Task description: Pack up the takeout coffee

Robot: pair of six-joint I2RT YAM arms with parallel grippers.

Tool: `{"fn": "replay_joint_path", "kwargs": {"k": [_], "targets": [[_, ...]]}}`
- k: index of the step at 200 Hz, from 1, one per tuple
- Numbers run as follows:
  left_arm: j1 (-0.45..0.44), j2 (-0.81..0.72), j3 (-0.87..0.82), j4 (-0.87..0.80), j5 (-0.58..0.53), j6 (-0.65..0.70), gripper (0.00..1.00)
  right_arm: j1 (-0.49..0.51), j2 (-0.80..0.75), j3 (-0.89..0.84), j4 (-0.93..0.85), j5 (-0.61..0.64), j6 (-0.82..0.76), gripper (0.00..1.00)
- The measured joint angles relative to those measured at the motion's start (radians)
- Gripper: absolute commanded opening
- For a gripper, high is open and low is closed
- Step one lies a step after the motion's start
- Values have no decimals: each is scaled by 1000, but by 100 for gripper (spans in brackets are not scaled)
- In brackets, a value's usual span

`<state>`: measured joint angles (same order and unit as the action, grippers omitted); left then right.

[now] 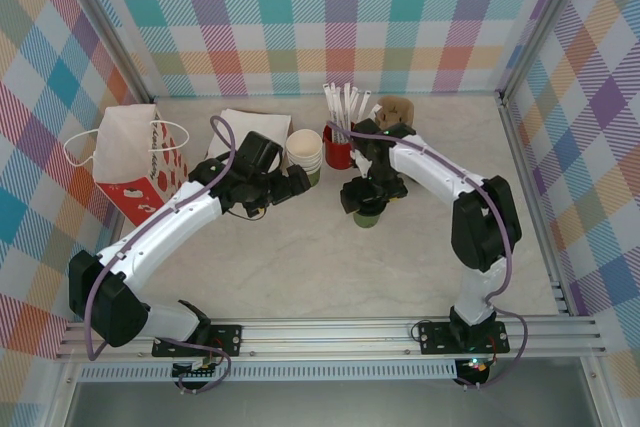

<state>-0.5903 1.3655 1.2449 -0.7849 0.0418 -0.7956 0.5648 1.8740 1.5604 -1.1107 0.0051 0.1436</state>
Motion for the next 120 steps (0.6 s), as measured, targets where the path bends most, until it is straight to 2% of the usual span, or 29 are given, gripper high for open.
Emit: {"fn": "replay_joint_path", "kwargs": {"k": [25, 87, 120], "targets": [[0, -2, 0, -3, -5, 0, 100, 0, 21, 3, 7, 5, -3, 100], [0, -32, 0, -30, -45, 5, 100, 2, 36, 4, 10, 10, -2, 84], [0, -41, 0, -42, -66, 9, 100, -23, 26, 1, 0, 12, -3, 83]]}}
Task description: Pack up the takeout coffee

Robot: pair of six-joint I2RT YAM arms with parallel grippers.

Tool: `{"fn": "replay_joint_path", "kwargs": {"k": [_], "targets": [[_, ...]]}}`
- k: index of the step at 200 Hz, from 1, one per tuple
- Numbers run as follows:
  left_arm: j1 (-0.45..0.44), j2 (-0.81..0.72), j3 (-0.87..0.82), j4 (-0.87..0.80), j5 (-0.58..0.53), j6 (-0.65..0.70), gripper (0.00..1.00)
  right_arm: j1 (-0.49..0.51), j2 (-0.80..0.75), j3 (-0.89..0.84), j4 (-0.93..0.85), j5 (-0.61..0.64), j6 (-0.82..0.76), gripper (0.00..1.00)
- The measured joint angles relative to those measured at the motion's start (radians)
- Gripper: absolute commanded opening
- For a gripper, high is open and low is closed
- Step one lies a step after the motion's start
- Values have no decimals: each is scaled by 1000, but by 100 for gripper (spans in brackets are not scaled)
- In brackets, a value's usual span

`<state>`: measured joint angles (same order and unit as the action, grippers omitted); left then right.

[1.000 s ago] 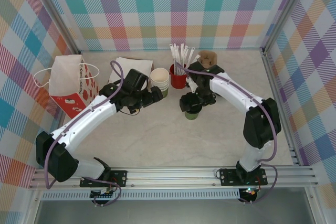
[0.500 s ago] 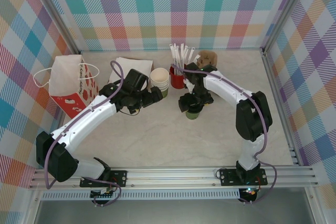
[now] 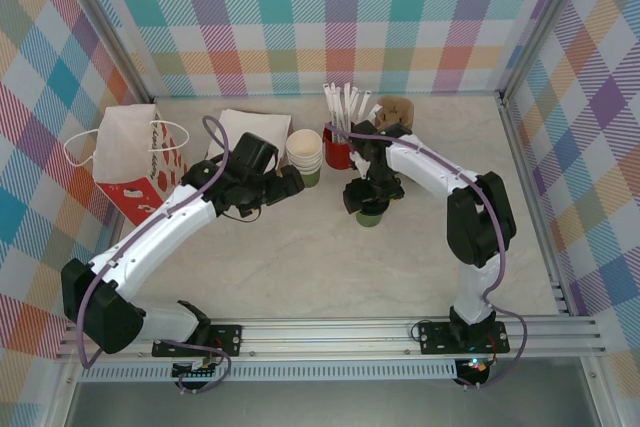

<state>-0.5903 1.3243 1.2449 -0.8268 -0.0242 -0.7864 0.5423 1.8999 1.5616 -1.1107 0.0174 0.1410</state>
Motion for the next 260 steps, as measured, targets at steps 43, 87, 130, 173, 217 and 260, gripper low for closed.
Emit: {"fn": "replay_joint_path", "kwargs": {"k": [43, 87, 130, 173, 217, 260], "targets": [[0, -7, 0, -20, -21, 14, 100, -158, -68, -27, -12, -4, -19, 83], [0, -13, 0, -25, -23, 18, 100, -346, -74, -27, -12, -5, -53, 83], [0, -19, 0, -36, -23, 18, 100, -394, -51, -26, -5, -6, -72, 85], [0, -24, 0, -36, -27, 18, 100, -405, -13, -26, 3, -5, -80, 100], [0, -24, 0, -36, -30, 18, 100, -405, -16, -26, 10, 2, -82, 100], [0, -26, 0, -36, -30, 18, 100, -405, -62, -27, -3, 18, -78, 100]]}}
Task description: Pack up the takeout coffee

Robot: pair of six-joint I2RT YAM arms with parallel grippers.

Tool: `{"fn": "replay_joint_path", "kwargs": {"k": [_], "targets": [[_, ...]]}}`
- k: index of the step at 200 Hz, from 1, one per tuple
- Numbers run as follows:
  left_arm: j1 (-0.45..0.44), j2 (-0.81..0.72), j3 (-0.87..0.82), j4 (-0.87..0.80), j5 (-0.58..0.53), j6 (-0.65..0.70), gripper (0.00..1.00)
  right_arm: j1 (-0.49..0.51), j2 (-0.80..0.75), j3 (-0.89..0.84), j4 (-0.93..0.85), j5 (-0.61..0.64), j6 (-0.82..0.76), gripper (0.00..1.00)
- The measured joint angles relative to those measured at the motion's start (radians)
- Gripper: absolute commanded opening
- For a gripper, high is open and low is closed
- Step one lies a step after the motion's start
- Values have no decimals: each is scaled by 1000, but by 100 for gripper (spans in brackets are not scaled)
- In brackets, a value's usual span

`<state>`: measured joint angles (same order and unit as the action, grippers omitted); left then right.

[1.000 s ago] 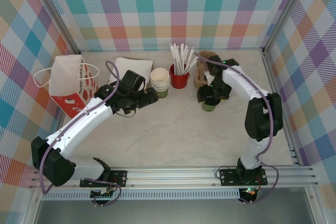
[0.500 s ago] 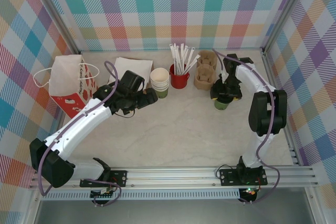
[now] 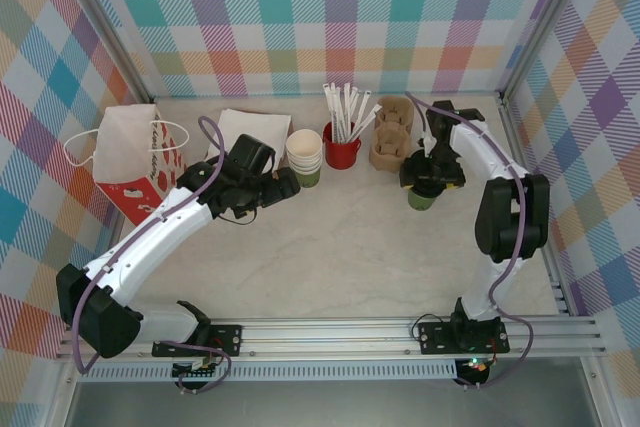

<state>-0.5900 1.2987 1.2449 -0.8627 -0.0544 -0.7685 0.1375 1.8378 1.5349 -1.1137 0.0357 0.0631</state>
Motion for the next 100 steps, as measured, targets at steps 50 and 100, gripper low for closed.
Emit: {"fn": "replay_joint_path", "kwargs": {"k": [50, 100], "targets": [[0, 0, 0, 0, 1, 0, 100, 0, -106, 0, -35, 22, 3, 100], [0, 0, 0, 0, 0, 0, 100, 0, -283, 4, -35, 39, 7, 100]]}}
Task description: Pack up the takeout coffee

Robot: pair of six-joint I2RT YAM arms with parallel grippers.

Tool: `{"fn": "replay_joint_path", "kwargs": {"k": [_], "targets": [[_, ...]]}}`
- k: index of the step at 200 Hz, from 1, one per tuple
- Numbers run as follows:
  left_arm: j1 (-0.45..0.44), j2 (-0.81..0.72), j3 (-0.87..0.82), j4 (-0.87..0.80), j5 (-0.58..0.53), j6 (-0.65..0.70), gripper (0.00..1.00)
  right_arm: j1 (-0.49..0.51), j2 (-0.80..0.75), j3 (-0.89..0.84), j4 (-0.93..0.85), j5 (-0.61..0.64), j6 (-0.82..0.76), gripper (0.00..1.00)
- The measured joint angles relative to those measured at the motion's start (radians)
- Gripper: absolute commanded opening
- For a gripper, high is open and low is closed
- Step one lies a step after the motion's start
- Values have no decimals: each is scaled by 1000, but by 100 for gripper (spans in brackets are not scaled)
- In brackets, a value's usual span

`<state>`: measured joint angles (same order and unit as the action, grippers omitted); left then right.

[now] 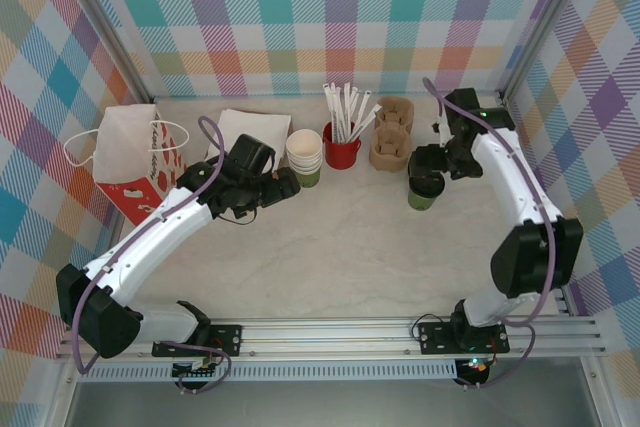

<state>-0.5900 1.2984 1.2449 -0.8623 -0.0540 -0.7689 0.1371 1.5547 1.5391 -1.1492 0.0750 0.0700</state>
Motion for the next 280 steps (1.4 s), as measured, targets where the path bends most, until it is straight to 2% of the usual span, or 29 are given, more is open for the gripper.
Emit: {"fn": "replay_joint_path", "kwargs": {"k": [35, 74, 118, 146, 186, 213, 280], "targets": [[0, 0, 0, 0, 0, 0, 100, 0, -208, -29, 79, -97, 12, 100], [0, 22, 13, 1, 8, 0, 100, 0, -415, -214, 209, -278, 76, 98], [1, 35, 32, 2, 9, 12, 100, 0, -530, -458, 336, -426, 187, 98], [32, 35, 74, -13, 25, 55, 100, 0, -563, -568, 389, -469, 237, 98], [161, 36, 272, -107, 37, 192, 100, 0, -566, -617, 424, -485, 263, 98], [298, 36, 406, -150, 37, 292, 100, 0, -572, -618, 436, -485, 263, 98], [635, 36, 505, -224, 89, 460, 100, 0, -572, -618, 438, -484, 251, 98]]}}
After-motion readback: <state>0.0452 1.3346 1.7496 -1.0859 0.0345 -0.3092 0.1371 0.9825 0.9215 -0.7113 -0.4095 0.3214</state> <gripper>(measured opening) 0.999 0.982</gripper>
